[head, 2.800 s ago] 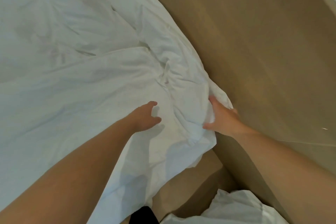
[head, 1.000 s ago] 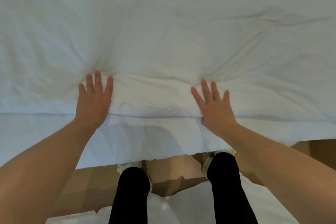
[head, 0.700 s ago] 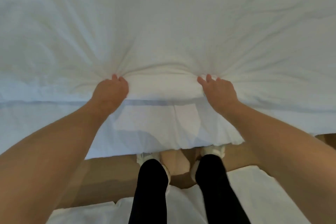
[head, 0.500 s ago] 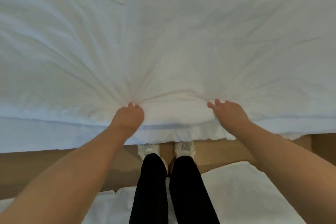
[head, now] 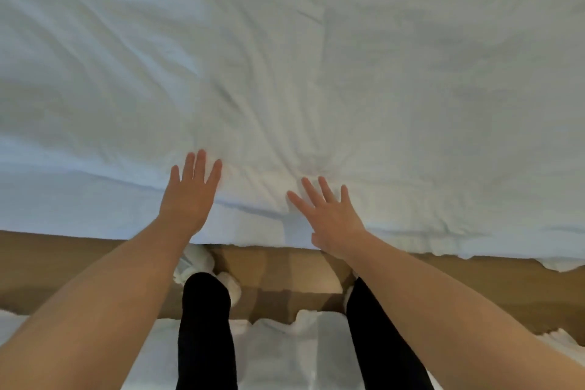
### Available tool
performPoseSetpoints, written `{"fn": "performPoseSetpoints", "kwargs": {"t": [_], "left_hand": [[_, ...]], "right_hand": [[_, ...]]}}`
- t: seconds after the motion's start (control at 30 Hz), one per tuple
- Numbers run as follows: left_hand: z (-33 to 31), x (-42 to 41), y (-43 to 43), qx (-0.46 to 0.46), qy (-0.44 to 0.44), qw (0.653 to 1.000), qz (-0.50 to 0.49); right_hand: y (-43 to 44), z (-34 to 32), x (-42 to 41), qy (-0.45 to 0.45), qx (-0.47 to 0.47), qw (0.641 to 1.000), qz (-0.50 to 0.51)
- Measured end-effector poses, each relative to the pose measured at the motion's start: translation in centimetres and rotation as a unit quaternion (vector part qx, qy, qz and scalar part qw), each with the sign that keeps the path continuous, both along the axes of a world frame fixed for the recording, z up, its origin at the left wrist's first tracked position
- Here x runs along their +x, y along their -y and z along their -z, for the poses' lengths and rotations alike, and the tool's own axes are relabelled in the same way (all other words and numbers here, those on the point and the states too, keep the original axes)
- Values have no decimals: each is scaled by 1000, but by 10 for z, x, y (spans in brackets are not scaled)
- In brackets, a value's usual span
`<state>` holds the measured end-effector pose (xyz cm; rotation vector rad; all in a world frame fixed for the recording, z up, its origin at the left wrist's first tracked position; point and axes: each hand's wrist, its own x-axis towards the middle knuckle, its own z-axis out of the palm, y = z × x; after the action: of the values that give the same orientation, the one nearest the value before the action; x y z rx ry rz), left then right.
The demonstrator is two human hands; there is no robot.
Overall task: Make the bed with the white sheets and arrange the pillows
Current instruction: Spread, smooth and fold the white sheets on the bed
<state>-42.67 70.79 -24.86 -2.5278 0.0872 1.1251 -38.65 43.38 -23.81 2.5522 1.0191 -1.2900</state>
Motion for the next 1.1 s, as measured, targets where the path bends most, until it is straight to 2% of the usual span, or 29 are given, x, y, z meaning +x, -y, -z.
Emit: {"fn": "performPoseSetpoints", "kwargs": {"t": [0.13,0.3,0.43,0.53,0.63,0.7,0.8,0.87,0.93,0.97,1.0,1.03,1.1], "left_hand": [[17,-4,-105,29,38,999,3],[33,-10,-235,72,106,992,-24],[48,5,-309,36,125,990,-46],[61,18,-326,0,125,991,-42],[59,4,-335,-38,145,989,2],[54,-23,-338,-59,134,989,20],[51,-61,-331,-63,81,994,-34],[35,-62,-320,-28,16,996,-79],[32,-57,-315,-41,31,994,-94],[29,-52,-314,-43,-2,991,-126],[26,-43,-314,-53,-28,983,-176],[25,-33,-316,-69,-12,977,-201],[24,-9,-326,-83,73,973,-201]], "right_hand": [[-119,20,-19,45,53,998,-2],[-246,55,-26,145,76,987,2],[-299,74,-3,166,9,985,43],[-317,82,11,163,-8,985,52],[-319,72,10,159,20,987,-17],[-313,60,-3,101,21,993,-64],[-310,39,-22,60,5,993,-102],[-306,36,-28,12,-26,995,-95],[-302,34,-20,-25,-35,996,-81],[-302,31,-14,-31,-21,997,-64],[-304,29,-6,-18,7,999,-42],[-308,27,5,11,38,999,-18],[-321,25,35,86,75,993,17]]}}
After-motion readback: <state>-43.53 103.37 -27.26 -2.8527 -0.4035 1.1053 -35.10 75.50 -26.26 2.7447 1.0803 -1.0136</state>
